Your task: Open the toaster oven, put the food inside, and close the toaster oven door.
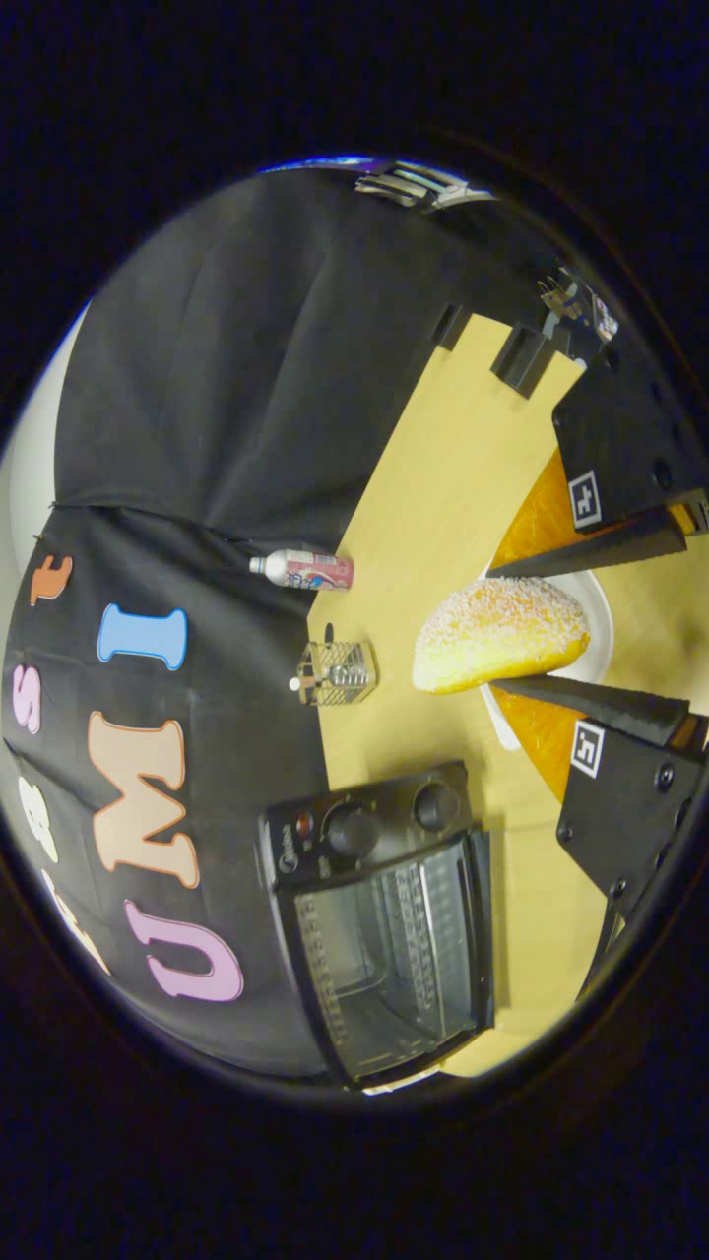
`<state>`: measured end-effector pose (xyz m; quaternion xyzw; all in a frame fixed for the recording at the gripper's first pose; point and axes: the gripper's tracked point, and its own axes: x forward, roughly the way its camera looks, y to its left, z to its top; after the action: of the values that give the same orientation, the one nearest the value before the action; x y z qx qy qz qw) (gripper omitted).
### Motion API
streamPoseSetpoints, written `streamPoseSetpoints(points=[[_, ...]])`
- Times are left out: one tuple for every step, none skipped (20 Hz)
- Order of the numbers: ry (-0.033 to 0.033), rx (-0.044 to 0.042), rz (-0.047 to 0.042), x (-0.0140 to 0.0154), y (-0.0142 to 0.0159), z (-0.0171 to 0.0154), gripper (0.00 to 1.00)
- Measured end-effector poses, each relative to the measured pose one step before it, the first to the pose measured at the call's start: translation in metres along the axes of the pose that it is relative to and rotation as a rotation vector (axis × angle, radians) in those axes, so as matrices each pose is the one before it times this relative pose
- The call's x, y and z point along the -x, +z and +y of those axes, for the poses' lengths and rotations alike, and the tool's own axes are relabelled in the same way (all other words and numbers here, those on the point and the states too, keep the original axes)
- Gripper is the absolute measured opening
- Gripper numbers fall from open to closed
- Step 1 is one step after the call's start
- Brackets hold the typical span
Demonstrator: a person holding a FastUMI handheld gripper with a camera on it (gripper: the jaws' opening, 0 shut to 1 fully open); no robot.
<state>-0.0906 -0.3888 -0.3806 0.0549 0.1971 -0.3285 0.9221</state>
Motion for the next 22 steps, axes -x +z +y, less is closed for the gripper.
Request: streamPoseSetpoints(points=[[0.00721, 0.00147, 0.00648, 0.00871, 0.00150, 0.01406, 0.56], [0.01027, 0.00712, 0.00718, 0.00783, 0.00172, 0.01536, 0.56], [0.01593, 0.00589, 0.00479, 0.00720, 0.00283, 0.01773, 0.56], [0.02577, 0.00511, 0.00388, 0.00458, 0.00447, 0.01941, 0.56], [0.03168, 0.00469, 0.00205, 0.00242, 0.00397, 0.02034, 0.56], [0.02179, 0.00123, 0.00034, 0.00051, 0.00587, 0.01727, 0.56], [0.01333, 0.00669, 0.00446, -0.00048, 0.00333, 0.01383, 0.56], [0.00934, 0.00591, 0.00463, -0.00220, 0.00366, 0.01344, 0.56], [-0.00177, 0.00510, 0.01519, -0.00473, 0.00091, 0.01031, 0.56], [0.00721, 0.01375, 0.01098, -0.00439, 0.00104, 0.01110, 0.56], [0.00896, 0.00231, 0.00575, -0.00586, 0.00187, 0.01165, 0.56], [0.02037, -0.01070, -0.00597, -0.00538, 0.00448, 0.01202, 0.56], [0.02493, -0.01956, -0.00062, -0.00729, 0.00142, 0.01158, 0.56], [0.02498, -0.02131, -0.00077, -0.00726, 0.00139, 0.01066, 0.56], [0.02385, -0.02001, -0.00551, -0.00700, 0.00199, 0.00923, 0.56], [0.01603, -0.01409, -0.00647, -0.00542, 0.00276, 0.00707, 0.56], [0.01199, -0.01204, -0.00751, -0.00603, 0.00183, 0.00432, 0.56], [0.00688, -0.00192, -0.01385, -0.00660, 0.00303, 0.00322, 0.56], [-0.00256, 0.00949, -0.01527, -0.00590, 0.00255, 0.00025, 0.56], [-0.00560, 0.01323, -0.00918, -0.00604, 0.00176, -0.00138, 0.56], [-0.00588, 0.00973, -0.00341, -0.00599, -0.00198, -0.00225, 0.56], [-0.00519, -0.00073, 0.00433, -0.00561, -0.00129, -0.00185, 0.56]])
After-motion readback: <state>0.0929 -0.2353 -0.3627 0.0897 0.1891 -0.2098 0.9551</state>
